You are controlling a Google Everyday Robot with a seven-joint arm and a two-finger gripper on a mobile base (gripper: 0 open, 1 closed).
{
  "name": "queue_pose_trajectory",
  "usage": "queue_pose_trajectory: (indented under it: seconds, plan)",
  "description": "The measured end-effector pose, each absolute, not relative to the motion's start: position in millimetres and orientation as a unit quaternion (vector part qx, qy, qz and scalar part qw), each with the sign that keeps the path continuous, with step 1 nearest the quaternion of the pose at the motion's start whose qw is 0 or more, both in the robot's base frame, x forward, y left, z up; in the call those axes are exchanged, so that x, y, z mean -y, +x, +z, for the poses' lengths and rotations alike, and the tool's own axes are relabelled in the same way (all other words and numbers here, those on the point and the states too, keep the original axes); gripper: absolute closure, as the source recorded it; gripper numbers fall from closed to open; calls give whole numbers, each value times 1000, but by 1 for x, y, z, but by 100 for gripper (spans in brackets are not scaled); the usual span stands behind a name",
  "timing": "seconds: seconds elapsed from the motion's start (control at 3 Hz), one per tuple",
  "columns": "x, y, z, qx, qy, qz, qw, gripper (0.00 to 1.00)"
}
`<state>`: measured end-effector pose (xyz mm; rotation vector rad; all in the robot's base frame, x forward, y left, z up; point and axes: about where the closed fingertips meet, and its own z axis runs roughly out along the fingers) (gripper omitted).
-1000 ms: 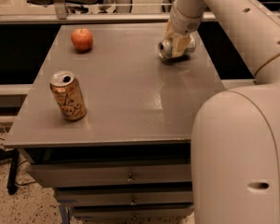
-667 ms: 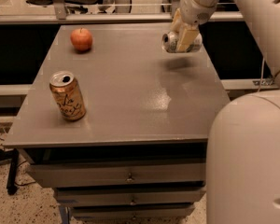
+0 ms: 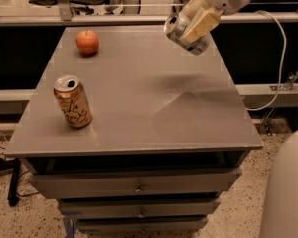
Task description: Place 7up can upright
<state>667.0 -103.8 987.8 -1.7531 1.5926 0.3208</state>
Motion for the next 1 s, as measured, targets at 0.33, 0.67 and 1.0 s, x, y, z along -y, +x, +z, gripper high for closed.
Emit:
queue_pose_trajectory:
  seconds: [0.33,0.67,1.0]
  plan:
    - [79,644,1005,-602,-633,237,426,100]
    - [60,632,1007,-584,-586,315,465,100]
    - [52,631,983,-582,-549,359,481,100]
